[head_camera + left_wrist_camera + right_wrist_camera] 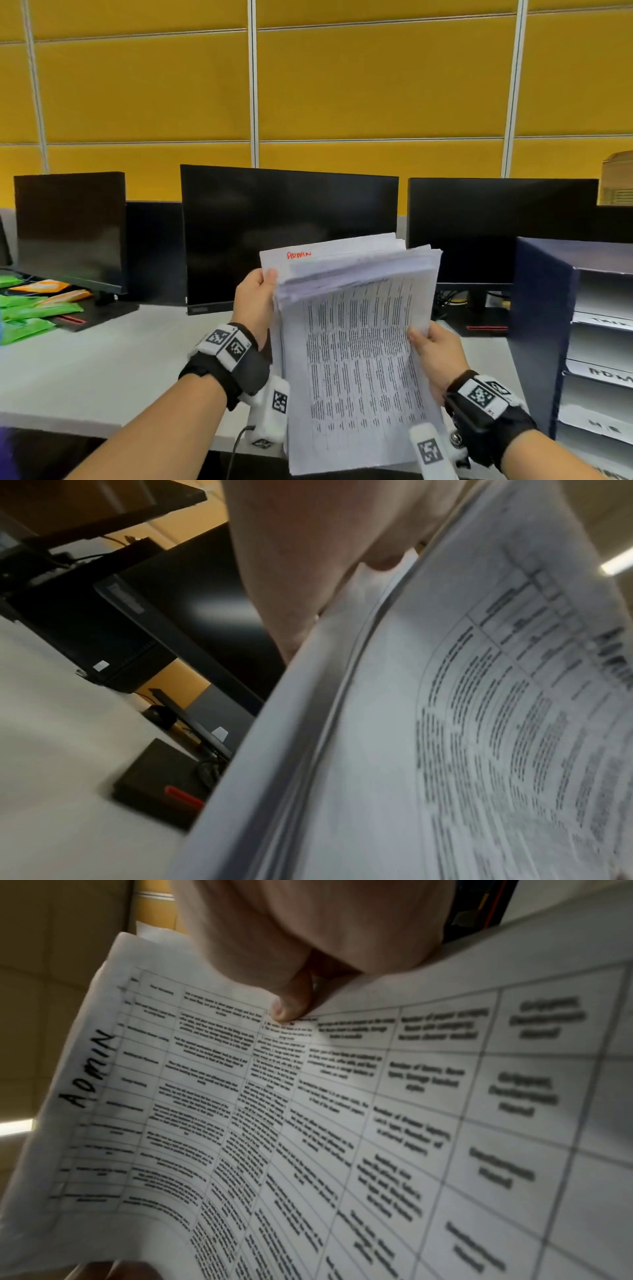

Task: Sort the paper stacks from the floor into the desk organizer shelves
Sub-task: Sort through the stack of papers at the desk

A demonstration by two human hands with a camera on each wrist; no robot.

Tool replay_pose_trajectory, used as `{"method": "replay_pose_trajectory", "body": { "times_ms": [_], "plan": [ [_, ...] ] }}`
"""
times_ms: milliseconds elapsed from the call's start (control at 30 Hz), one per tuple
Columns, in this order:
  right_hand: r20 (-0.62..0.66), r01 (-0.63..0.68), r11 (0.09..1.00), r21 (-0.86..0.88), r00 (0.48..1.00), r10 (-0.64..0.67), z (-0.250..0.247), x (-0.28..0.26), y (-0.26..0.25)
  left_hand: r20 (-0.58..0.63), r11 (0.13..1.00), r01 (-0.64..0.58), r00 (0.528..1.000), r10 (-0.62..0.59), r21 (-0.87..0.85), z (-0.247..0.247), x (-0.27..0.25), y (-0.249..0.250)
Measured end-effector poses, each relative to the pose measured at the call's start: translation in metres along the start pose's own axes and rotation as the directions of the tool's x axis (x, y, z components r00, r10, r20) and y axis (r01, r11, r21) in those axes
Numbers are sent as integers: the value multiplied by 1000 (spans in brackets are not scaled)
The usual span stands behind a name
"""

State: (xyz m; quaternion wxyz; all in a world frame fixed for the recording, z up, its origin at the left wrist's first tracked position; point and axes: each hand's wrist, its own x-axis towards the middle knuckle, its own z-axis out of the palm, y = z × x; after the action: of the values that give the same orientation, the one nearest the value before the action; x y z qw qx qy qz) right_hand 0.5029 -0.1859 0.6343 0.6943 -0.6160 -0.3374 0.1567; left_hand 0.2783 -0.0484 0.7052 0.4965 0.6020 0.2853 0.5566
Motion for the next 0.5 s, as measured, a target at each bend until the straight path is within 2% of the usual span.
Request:
{"method": "replay_pose_trajectory", "body": {
  "times_ms": [67,167,233,367,500],
  "plan": [
    [-21,-21,999,30,1000,22,-2,4,3,136,997,61,989,-54,-49,0,-5,-8],
    [-55,-41,997,67,998,45,-2,8,8,360,980,193,919,-160,-57,0,-15,-23],
    [-53,-35,996,81,998,39,-3,9,10,438,987,158,889,-134,-19,-1,-18,-33],
    [14,-7,987,158,1000,5,-8,7,7,482,997,73,874,-64,-1,-3,-14,-48],
    [121,-12,968,252,992,-19,-19,6,7,490,993,-91,864,114,-70,11,-23,-35]
  ]
}}
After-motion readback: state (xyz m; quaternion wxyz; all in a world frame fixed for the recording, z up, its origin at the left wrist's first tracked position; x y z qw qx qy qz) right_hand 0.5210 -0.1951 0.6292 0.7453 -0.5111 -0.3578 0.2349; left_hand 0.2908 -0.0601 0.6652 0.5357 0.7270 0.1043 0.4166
